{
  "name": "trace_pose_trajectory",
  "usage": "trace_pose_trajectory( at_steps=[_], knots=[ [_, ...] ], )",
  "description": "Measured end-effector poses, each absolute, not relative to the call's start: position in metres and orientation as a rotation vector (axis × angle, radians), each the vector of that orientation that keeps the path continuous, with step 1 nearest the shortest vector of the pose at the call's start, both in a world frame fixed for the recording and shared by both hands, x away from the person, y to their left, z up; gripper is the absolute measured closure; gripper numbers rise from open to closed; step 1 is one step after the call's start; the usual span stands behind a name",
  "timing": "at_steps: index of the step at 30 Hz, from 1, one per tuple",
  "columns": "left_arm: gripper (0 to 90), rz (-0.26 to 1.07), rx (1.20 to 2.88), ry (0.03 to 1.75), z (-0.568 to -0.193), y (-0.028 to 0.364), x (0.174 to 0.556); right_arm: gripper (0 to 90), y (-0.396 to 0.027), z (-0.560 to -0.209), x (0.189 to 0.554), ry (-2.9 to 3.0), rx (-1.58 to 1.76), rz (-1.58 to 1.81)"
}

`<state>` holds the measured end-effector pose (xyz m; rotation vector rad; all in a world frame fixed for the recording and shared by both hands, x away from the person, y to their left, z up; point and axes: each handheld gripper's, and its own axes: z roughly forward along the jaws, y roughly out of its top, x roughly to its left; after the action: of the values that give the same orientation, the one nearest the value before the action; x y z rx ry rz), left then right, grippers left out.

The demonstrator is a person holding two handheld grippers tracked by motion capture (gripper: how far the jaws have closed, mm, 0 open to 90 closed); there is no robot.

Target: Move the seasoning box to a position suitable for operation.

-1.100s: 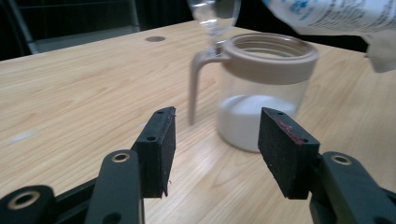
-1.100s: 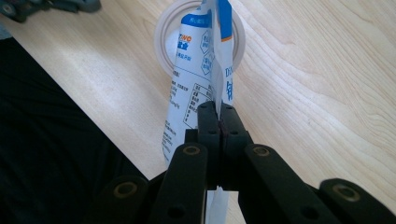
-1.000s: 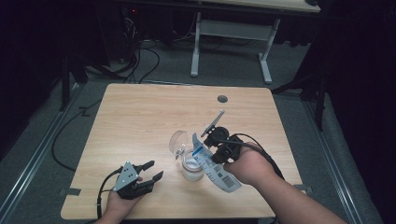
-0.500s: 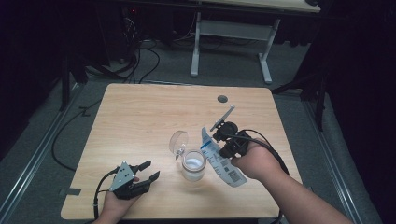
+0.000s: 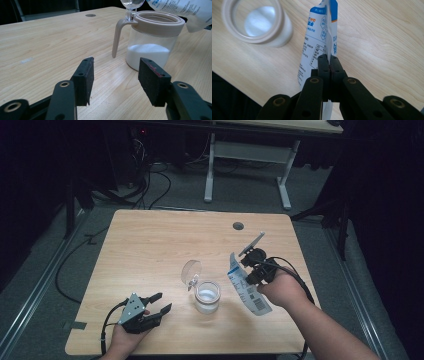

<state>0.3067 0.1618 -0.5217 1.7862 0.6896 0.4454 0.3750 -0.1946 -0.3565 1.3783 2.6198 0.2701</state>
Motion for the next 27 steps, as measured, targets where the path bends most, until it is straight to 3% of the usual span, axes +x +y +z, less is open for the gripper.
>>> trace_pose_trajectory(
  at_steps=[27],
  knots=[
    [46.6,0.443,1.783,0.708,-0.522,0.162,0.308,90.0,-0.236,-0.397,0.406,2.521,1.452,0.231]
  ],
)
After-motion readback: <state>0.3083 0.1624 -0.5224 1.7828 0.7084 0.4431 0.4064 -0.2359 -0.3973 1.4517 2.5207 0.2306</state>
